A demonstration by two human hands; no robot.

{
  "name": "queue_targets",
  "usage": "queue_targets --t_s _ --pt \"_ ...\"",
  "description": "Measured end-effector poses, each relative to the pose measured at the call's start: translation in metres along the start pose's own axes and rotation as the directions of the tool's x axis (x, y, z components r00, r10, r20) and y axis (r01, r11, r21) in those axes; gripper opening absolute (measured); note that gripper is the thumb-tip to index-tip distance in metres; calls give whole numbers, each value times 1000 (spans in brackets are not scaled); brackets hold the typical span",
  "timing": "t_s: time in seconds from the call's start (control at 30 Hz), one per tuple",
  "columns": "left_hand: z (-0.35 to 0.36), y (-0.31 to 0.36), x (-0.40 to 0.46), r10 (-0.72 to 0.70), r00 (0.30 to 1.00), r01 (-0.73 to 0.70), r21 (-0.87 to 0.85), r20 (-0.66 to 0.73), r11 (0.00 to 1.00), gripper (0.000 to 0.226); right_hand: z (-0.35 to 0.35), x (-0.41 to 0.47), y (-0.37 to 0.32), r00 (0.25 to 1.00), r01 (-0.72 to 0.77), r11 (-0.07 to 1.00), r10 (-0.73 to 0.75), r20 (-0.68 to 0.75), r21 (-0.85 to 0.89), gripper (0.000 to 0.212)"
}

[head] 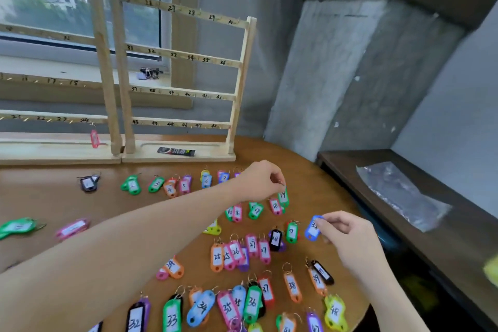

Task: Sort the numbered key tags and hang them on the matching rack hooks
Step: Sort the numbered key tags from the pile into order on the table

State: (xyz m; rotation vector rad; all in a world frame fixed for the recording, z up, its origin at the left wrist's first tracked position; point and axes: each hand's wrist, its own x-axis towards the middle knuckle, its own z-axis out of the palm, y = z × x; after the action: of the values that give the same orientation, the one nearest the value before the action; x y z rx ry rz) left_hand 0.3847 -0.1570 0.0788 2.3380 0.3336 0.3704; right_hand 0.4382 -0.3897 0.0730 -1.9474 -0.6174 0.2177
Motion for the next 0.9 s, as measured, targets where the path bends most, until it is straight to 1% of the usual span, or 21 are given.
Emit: queue_targets --t_s 0.07,0.13,0.3,0.43,0.53,0.77,0.83,0.9 --pt "15 3 20 -9 999 7 55 35 998 10 -4 5 3 1000 -6 1000 6 -2 -5 6" --pt "30 5 38 -9 998 0 145 59 989 14 -8 10 8 1000 -15 1000 15 -3 -11 6" --pt "52 4 65 -29 991 -1 227 129 974 20 -9 19 25 998 -59 998 59 -17 -2 11" --pt "62 0 78 -36 993 7 255 108 967 21 -8 26 33 996 -90 996 90 -26 8 13" --pt "69 -5 84 -27 990 -13 284 135 959 20 -10 28 37 993 -110 994 110 -33 17 14" --pt "78 -9 86 38 993 -80 403 113 912 12 -17 28 47 992 -122 991 120 -36 -47 13" --pt "77 -7 85 58 993 -99 448 106 888 14 -20 28 50 990 -136 989 135 -29 -50 13" --pt "69 -4 83 84 994 -108 458 72 882 17 -17 25 50 990 -141 989 140 -7 -50 14"
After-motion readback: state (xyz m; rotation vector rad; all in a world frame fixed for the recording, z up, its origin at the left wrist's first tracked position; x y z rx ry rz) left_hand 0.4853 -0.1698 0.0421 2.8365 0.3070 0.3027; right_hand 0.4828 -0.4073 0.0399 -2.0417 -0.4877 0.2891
